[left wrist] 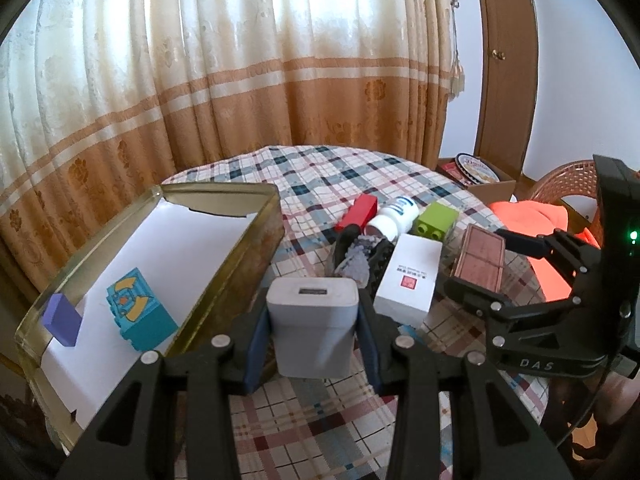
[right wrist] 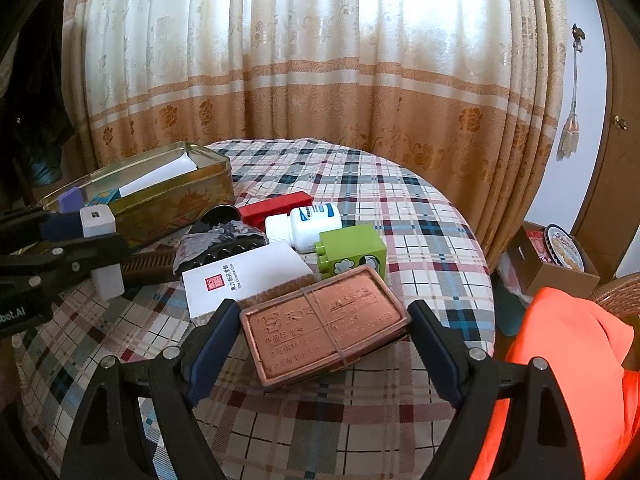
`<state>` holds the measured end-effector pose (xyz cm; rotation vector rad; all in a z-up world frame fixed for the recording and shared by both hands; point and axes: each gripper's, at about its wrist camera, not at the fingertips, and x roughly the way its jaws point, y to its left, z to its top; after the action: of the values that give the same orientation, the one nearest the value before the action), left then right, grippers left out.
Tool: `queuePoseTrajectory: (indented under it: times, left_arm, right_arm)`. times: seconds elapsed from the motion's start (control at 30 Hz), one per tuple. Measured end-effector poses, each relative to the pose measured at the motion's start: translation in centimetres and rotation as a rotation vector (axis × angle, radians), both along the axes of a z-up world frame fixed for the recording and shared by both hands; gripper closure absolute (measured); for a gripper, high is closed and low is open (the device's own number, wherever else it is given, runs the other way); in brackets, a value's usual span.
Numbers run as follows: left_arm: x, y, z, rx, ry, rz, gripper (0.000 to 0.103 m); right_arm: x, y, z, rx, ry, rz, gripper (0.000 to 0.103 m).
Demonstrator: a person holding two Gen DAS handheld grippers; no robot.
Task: Organize rigid objects
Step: 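Grasp the copper box with the right tool while the left tool lifts the charger, then carry the copper box with the right tool while the left tool carries the charger toward the tray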
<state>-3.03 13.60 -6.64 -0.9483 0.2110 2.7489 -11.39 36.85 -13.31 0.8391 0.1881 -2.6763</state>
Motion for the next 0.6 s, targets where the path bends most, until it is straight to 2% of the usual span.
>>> queuePoseTrajectory:
  times: [0.6]
  left_arm:
    - [1.2,-1.2,2.3,0.03,0.056,0.019,0.064]
  right_arm:
    - [1.4,-1.1,1.8,0.001,0.031,0.014,0.017]
